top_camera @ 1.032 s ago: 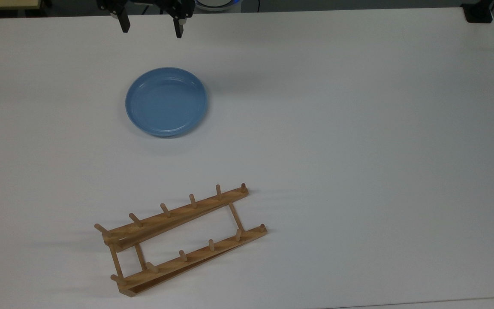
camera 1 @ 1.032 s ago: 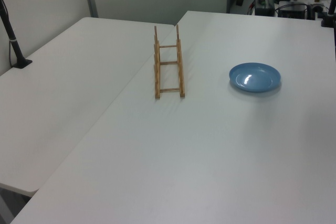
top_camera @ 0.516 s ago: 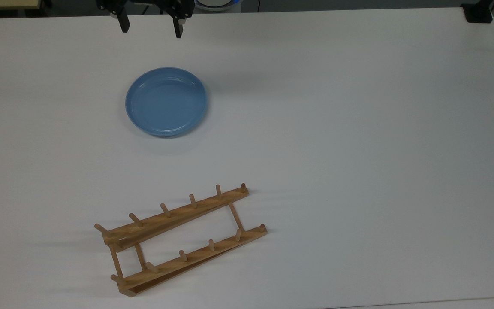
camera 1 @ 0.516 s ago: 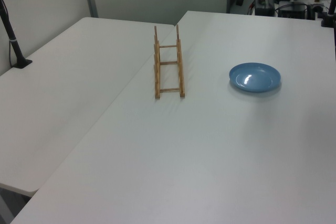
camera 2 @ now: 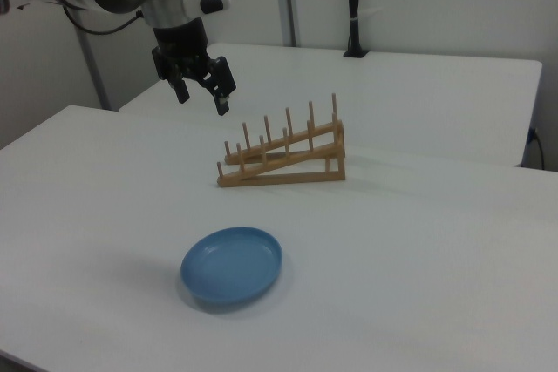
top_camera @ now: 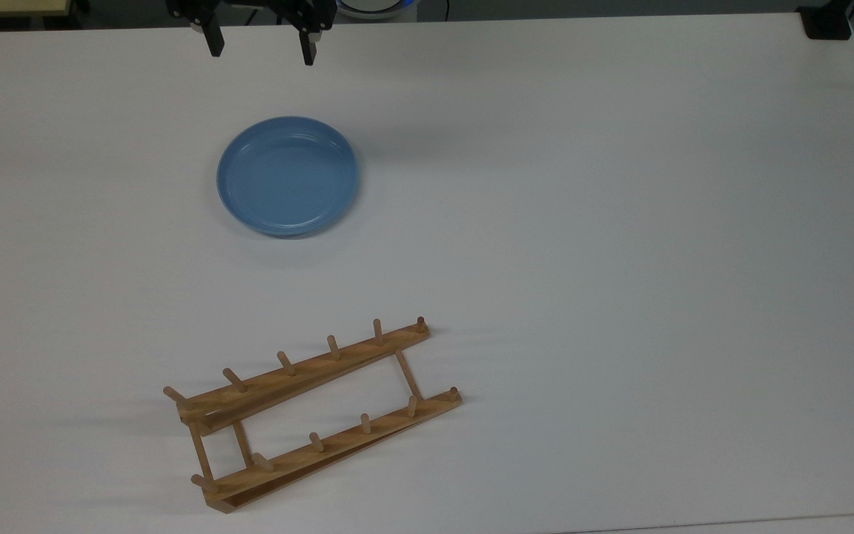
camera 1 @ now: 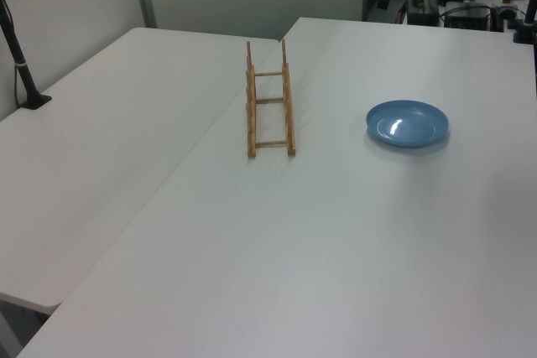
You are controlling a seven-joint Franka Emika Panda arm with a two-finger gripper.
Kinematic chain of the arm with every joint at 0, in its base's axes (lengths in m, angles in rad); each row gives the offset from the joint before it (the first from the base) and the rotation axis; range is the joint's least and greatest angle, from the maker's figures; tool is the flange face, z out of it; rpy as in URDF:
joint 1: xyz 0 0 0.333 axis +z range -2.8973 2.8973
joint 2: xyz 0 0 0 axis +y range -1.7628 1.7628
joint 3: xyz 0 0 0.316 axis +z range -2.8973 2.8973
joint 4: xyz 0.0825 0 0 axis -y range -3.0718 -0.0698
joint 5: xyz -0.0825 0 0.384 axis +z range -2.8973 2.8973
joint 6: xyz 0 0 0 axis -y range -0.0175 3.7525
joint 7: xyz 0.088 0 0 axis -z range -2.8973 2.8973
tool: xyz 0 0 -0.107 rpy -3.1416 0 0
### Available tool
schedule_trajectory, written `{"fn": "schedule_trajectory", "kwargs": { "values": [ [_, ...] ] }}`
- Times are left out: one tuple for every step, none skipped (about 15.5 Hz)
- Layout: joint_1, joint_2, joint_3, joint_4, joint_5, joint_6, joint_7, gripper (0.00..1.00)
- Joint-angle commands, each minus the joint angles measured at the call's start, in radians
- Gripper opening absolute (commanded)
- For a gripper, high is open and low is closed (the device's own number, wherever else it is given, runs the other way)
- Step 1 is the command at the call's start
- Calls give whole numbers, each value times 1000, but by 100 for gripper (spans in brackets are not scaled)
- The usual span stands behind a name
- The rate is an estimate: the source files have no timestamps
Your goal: Place plate in plate rack
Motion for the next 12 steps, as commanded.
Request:
{"fn": "schedule_trajectory", "kwargs": {
  "values": [
    [-2,-13,-14,-1,-16,-50,-221,100],
    [-8,-15,-14,-1,-16,-67,-287,100],
    [-15,-15,-15,-1,-16,-78,-324,100],
    [-18,-16,-20,-1,-16,-89,-338,100],
    [-19,-16,-20,-1,-24,-91,-338,100],
    [-22,-13,-20,-1,-45,-91,-338,100],
    [-22,-10,-20,-4,-62,-92,-341,100],
    [-22,-6,-20,-20,-97,-92,-359,100],
    [-24,-1,-20,-39,-134,-94,-405,100],
    [-33,4,-20,-48,-146,-101,-462,100],
    [-53,14,-20,-54,-151,-109,-511,100],
    [-67,18,-20,-60,-153,-104,-539,100]
  ]
}}
